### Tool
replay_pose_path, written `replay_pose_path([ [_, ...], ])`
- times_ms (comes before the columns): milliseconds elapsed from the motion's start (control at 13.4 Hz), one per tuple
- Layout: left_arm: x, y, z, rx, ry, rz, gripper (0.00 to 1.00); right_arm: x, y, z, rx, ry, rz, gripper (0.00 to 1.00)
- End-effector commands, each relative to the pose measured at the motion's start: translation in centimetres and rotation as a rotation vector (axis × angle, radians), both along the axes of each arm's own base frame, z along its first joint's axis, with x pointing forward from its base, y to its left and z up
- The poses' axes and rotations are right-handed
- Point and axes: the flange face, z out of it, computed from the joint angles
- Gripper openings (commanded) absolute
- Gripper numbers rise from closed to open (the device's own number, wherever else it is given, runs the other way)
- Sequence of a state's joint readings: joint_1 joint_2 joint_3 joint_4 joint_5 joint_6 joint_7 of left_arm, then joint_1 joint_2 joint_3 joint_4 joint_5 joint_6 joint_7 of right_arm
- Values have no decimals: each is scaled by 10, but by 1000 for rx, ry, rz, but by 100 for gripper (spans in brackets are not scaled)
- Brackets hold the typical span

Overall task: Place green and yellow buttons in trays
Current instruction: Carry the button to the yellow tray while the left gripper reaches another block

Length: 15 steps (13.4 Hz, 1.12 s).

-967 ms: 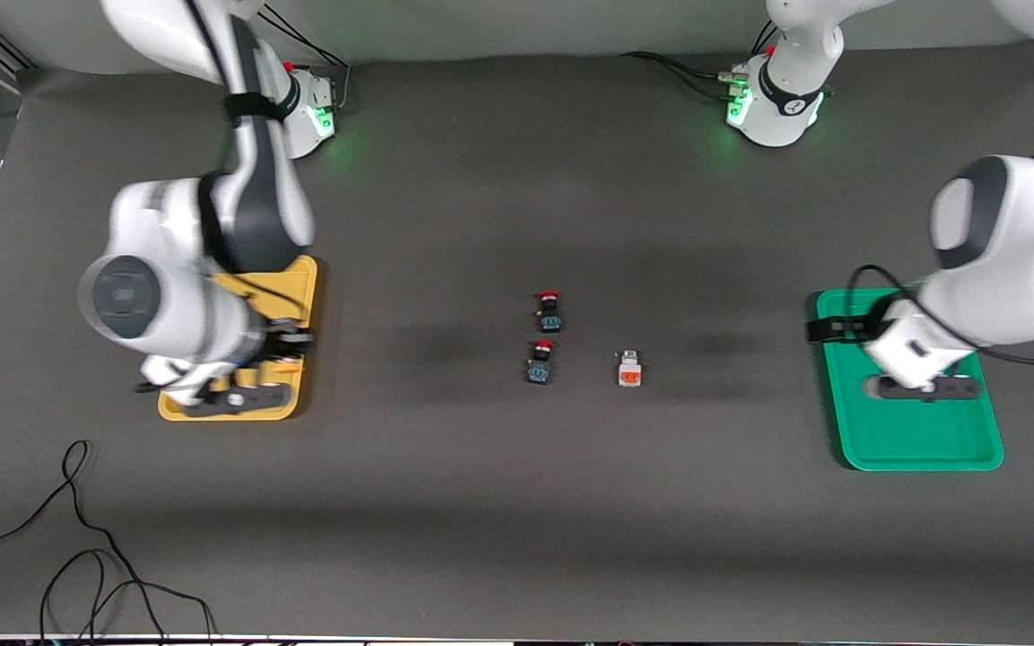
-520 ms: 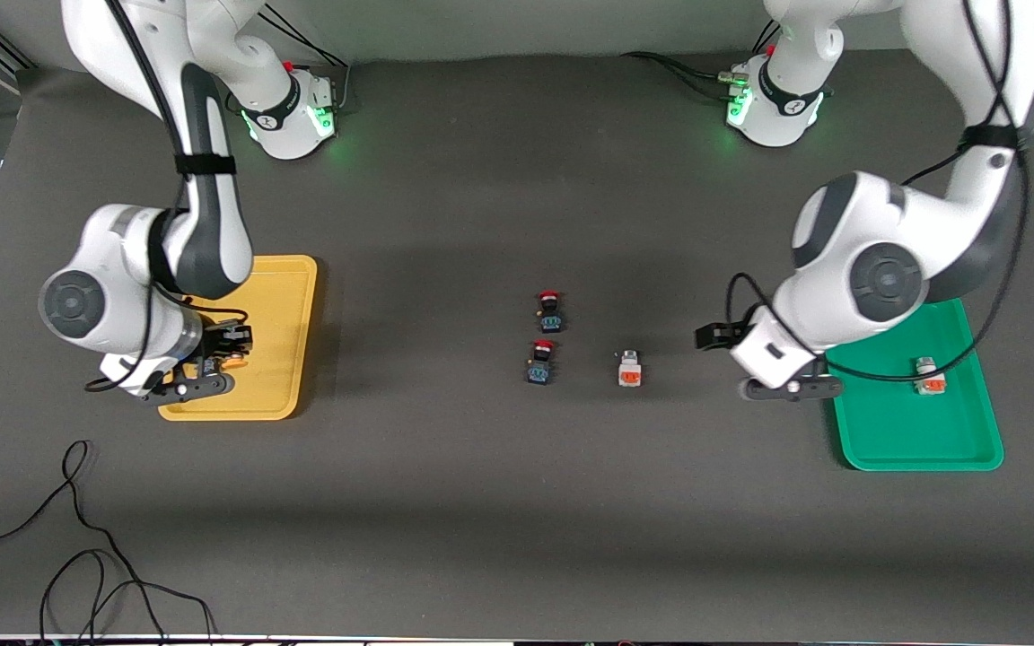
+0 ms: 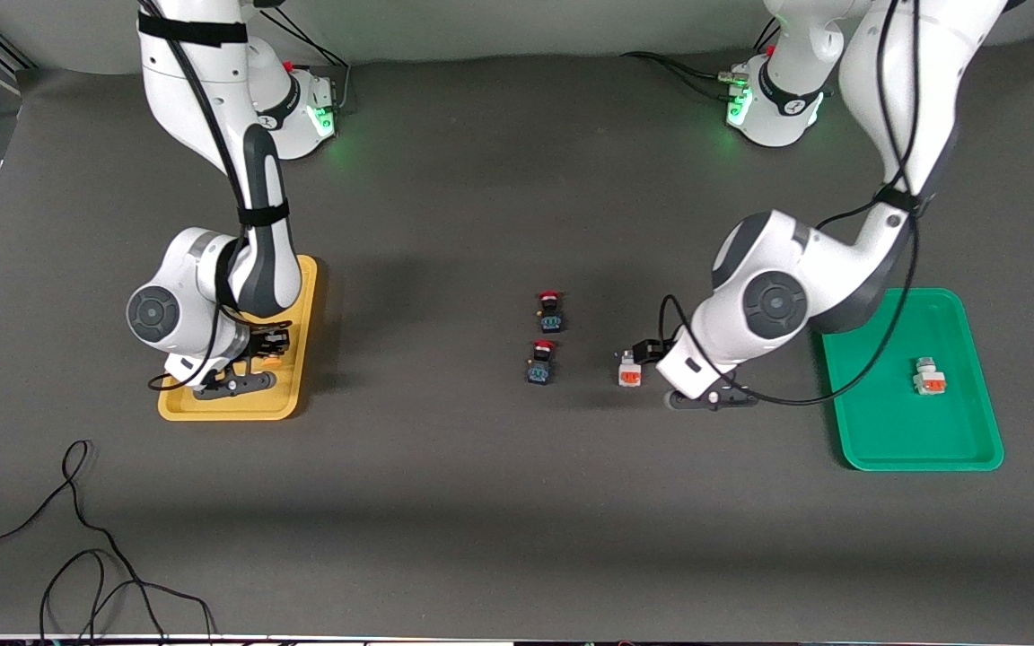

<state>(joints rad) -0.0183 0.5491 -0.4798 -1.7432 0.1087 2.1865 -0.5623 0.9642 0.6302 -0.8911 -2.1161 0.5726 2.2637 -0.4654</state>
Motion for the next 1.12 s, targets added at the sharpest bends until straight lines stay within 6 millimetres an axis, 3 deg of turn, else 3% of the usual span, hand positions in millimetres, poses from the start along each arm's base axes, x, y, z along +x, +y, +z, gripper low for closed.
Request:
replay_pose_path([
  [0,0,-26,-37,-14,-14,56,99,6,-2,7,27,-25,5,99],
  [223,-1,-33,-71,-2,-48,69,99,11,2,20,47,-39,0,100],
  [297,-3,-36,-79,5,-47,60,99,18,8,35,73,-37,3,100],
  [520,-9,-41,-98,11,-36,40,99,41,-3,103,105,-7,3,100],
  [669,-10,-44,-109,22,-54,33,98,56,5,157,72,31,40,100],
  [818,-13,-49,-119,48,-79,40,91,64,12,207,77,44,60,100],
  [892,-14,-52,-121,53,-95,35,77,68,17,230,62,43,79,100],
  [967,-13,-52,-121,55,-100,39,29,71,24,249,46,40,102,100],
  [1041,-13,-51,-121,57,-100,39,14,73,28,267,30,34,114,100],
])
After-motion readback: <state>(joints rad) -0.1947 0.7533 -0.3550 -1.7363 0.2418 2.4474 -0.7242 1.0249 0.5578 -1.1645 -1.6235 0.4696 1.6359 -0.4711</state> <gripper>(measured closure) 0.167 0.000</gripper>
